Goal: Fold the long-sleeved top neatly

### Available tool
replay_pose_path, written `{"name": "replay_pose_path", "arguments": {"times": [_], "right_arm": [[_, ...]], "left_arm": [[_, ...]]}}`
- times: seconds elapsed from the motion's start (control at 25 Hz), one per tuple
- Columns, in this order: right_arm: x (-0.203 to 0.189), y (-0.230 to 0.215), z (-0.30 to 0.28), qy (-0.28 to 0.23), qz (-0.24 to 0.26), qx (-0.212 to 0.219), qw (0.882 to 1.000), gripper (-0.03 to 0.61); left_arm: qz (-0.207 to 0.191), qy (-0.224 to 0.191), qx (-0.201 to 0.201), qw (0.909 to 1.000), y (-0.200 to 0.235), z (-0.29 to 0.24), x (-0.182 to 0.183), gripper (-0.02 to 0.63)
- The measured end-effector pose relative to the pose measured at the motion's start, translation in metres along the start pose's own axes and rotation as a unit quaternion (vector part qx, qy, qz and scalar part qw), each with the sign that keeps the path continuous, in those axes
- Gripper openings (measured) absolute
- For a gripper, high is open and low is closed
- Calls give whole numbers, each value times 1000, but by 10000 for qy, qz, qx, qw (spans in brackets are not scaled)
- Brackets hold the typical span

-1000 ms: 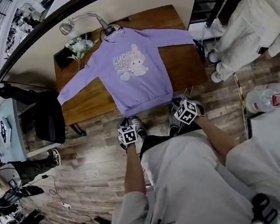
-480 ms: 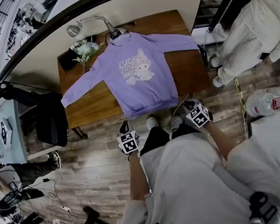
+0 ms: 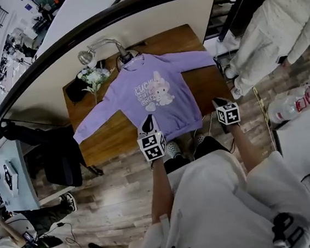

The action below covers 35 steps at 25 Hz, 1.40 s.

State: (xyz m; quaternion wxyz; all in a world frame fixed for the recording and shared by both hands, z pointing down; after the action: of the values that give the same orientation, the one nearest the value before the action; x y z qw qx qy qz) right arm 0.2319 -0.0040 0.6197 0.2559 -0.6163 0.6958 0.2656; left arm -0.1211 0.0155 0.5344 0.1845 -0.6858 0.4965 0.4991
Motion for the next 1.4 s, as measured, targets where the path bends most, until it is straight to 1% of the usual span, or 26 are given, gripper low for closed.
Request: {"name": "replay_pose_path", "arguments": {"times": [0.16, 0.28, 0.44, 0.52, 0.6, 0.68, 0.76, 0.84, 0.92, 1.0, 1.08, 1.16, 1.28, 1.4], "right_arm": [[23, -20, -4, -74, -5, -221, 9997, 55], [37, -48, -15, -98, -132, -292, 9994, 56], [50, -97, -40, -50, -275, -418, 9987, 57], [54, -122, -54, -9, -359, -366, 9987, 54], [58, -146, -70, 48, -332, -295, 9990, 55], [60, -165, -88, 138, -79, -240, 9996, 55], [63, -179, -107, 202, 367, -121, 9991, 55], [66, -187, -127, 219, 870, 111, 9959, 57], [70, -190, -146, 214, 1393, 340, 9894, 63], [72, -191, -163, 181, 1941, 545, 9793, 66], [73, -190, -180, 175, 2379, 803, 9678, 72], [75, -187, -195, 167, 2794, 1027, 9545, 86], [78, -176, -207, 133, 3385, 1328, 9315, 95], [79, -167, -217, 150, 3839, 1409, 9125, 96]], "left_arm": [[-66, -51, -437, 9990, -25, -32, 26, 23], [-124, -4, -559, 9984, -42, -52, 37, 24], [-149, 82, -508, 9986, -61, -82, 41, 25], [-140, 143, -418, 9989, -73, -98, 41, 25], [-173, 202, -312, 9992, -85, -113, 41, 25], [-172, 240, -195, 9994, -97, -127, 40, 25], [-149, 292, -84, 9994, -107, -141, 38, 25], [-157, 361, 12, 9992, -117, -155, 36, 25], [-181, 428, 106, 9989, -125, -164, 33, 25], [-214, 490, 194, 9984, -132, -170, 30, 25], [-237, 540, 297, 9978, -135, -174, 29, 25], [-246, 571, 428, 9972, -135, -175, 30, 25], [-189, 557, 617, 9964, -133, -171, 30, 25], [-172, 566, 776, 9952, -132, -165, 29, 25]]}}
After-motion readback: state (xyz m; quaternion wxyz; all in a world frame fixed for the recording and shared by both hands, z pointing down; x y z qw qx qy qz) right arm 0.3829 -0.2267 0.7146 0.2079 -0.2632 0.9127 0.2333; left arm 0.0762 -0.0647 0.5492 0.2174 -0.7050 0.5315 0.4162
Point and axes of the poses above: the fingertips, and each gripper's own axes: z backward along the fingers, y to its left, x out of its top, the point moved 6 cm from there along z, backward along the fingers, and after that the axes turned 14 degrees about -x, right-handed, at the moved point
